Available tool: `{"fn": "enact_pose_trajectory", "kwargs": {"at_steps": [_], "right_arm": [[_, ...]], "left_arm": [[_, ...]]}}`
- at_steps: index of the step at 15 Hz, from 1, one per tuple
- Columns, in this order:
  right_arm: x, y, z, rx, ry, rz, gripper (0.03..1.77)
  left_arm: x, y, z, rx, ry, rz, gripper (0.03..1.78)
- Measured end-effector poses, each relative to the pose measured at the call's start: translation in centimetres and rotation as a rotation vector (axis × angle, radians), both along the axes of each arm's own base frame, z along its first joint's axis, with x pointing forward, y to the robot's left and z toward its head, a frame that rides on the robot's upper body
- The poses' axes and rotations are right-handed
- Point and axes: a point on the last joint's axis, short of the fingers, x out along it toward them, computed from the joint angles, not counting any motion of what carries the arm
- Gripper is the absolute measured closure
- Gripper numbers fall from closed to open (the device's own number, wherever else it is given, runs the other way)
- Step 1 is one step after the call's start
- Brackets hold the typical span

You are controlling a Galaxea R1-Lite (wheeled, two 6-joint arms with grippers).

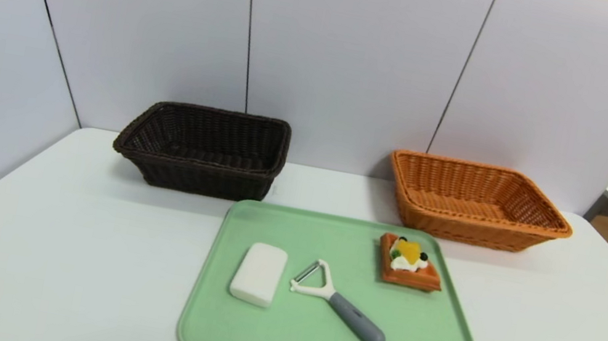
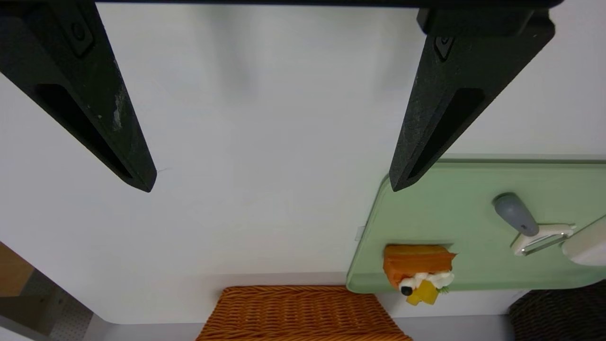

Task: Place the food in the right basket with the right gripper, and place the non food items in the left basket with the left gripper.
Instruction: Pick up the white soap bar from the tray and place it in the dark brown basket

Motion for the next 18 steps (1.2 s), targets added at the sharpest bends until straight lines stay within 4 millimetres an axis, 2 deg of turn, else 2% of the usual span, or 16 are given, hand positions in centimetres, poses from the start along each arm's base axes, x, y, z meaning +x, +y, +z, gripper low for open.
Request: {"fn": "enact_pose_trajectory", "kwargs": {"at_steps": [13,16,18], "right_arm": [[0.0,0.0,0.1,-0.005,-0.003,-0.004,0.1],[-0.5,0.0,1.3,-0.002,-0.028,0.007,0.1],[-1.2,0.1,2.4,-0.001,-0.009,0.044,0.1]], "left_arm": [[0.0,0.0,0.0,0.019,0.002,-0.001,0.12],[-0.1,0.0,0.2,0.031,0.003,-0.01,0.12],[-0.5,0.0,1.0,0.031,0.006,-0.023,0.12]]}}
